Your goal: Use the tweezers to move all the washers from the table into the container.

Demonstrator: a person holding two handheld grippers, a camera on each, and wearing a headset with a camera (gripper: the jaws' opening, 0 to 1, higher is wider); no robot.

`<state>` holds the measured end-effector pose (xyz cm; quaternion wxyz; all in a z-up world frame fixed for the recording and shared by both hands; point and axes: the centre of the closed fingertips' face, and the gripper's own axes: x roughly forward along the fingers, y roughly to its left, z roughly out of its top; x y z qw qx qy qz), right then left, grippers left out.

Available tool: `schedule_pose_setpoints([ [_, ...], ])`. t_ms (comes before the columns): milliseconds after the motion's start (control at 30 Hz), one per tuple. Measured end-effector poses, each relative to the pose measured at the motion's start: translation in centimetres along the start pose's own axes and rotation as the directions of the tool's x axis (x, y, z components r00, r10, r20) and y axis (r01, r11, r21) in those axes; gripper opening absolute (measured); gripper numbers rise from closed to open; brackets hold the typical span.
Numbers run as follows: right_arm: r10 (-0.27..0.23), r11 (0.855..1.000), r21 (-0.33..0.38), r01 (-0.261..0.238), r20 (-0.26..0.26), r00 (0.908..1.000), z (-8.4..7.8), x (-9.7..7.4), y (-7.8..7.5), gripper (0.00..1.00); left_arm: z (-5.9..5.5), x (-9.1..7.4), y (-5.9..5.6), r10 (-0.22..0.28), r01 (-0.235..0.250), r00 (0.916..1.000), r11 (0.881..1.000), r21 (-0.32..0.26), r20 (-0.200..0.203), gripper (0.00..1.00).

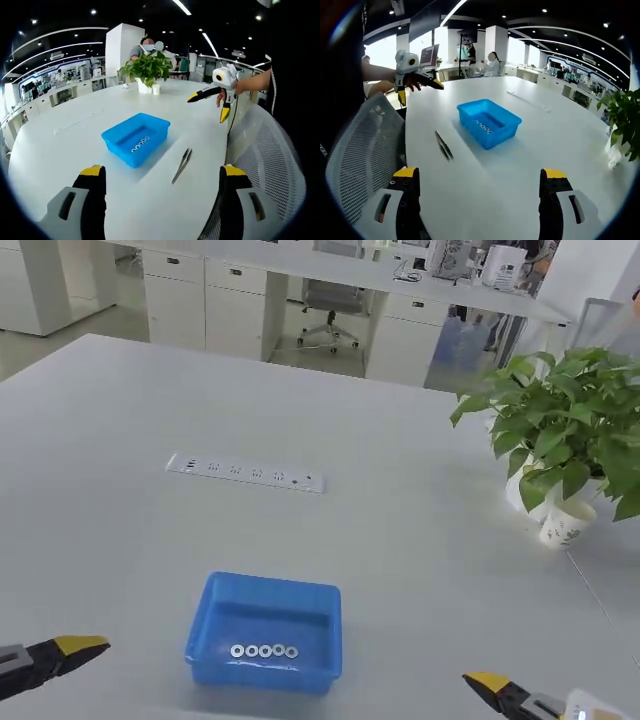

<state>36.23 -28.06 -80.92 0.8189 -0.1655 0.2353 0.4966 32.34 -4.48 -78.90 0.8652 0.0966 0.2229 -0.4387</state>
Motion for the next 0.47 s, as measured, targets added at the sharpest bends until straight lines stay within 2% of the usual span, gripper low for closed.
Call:
schedule_pose_setpoints([
  [233, 0.004, 1.0, 0.016, -0.004, 0.01, 0.9999, -0.1, -0.17, 0.06, 1.0, -0.06, -0.36, 0.23, 0.025, -0.025, 0.9997, 1.0, 0.0, 0.005, 0.99],
  [467, 0.0, 1.0, 0.02, 0.0, 0.014, 0.9999, -0.19, -0.26, 0.04, 1.0, -0.15, -0.06, 0.04, 0.022, -0.022, 0.9998, 1.0, -0.01, 0.001, 0.99],
])
